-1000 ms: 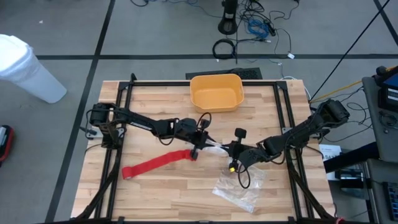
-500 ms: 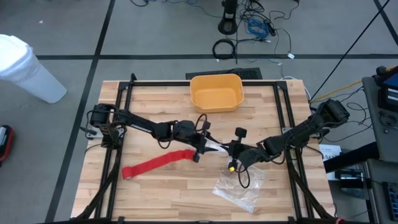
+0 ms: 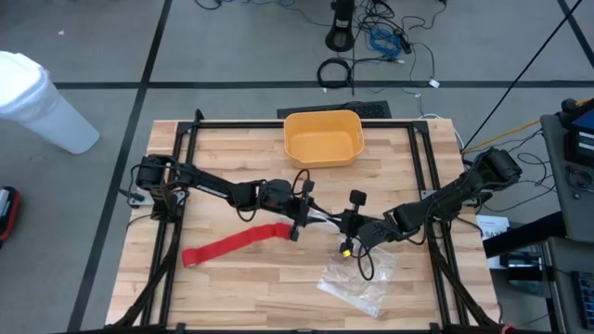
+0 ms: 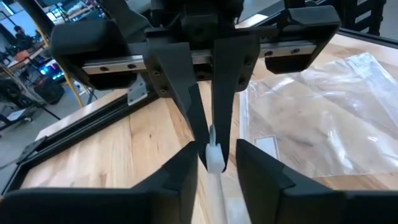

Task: Roll bandage
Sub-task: Open the transparent zip bag

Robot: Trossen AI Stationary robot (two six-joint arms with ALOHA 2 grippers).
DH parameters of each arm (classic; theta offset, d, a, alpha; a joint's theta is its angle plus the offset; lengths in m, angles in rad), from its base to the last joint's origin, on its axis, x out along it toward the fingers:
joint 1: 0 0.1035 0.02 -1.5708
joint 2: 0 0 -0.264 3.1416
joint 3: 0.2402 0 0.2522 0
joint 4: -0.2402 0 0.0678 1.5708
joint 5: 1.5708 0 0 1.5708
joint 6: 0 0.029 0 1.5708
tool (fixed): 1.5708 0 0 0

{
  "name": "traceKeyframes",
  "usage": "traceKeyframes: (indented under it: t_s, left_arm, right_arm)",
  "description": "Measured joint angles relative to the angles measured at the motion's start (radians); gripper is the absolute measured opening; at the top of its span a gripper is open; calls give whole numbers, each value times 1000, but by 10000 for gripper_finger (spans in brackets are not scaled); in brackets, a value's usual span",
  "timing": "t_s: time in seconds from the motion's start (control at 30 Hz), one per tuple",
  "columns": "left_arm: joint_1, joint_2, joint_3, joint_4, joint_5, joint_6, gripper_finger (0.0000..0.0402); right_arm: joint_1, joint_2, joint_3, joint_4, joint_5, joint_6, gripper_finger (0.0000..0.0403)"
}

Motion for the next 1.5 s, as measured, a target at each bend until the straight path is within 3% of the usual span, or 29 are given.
traceKeyframes:
  t_s: [0.23,0.33,1.23,1.5]
  left_arm:
    - [4,0,0,-1,-1,0,26]
    - [7,0,0,-1,0,0,10]
    - [10,-1,-1,-86,-78,1,1]
    - [9,0,-2,-53,-150,-5,52]
  right_arm:
    - [0,0,0,1,-1,-9,0]
    - [1,0,-1,10,-1,-24,0]
    - [23,1,2,13,58,-25,1]
    - [22,0,2,-2,53,-4,0]
